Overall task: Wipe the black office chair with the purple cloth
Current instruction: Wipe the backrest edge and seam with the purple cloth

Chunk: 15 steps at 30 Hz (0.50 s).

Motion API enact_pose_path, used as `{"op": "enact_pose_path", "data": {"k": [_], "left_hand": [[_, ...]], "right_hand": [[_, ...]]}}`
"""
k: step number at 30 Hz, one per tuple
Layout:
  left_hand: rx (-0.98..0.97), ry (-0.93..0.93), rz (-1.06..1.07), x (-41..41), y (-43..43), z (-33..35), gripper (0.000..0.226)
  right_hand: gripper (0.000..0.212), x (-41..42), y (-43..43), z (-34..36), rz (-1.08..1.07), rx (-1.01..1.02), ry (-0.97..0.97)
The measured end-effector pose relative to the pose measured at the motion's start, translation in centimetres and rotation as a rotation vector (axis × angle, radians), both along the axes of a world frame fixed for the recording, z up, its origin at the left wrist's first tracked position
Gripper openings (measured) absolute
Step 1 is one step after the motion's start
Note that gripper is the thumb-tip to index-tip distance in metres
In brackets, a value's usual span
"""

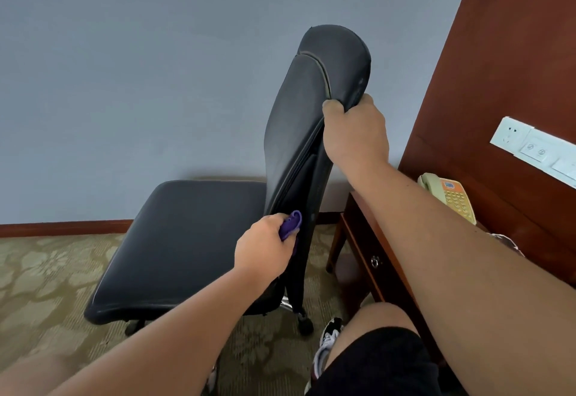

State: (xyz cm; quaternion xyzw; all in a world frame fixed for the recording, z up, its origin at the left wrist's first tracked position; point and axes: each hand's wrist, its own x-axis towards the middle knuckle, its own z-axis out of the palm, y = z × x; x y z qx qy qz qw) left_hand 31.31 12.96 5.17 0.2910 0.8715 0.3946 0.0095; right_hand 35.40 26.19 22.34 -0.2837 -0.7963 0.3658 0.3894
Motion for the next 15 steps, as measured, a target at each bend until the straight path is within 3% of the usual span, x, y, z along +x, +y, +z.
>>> {"op": "enact_pose_path", "data": {"k": [7,15], "left_hand": [[0.303,-0.101,0.044,0.4,2.3,2.3,0.006],[0.221,-0.077,0.013,-0.9,3.6,0.2,0.004]], "right_hand": [[0.023,-0.3,1.6,0.0,0.030,-0.027,0.016],[0.019,-1.3,4.5,-0.2,0.073,-0.069,0.055]]}}
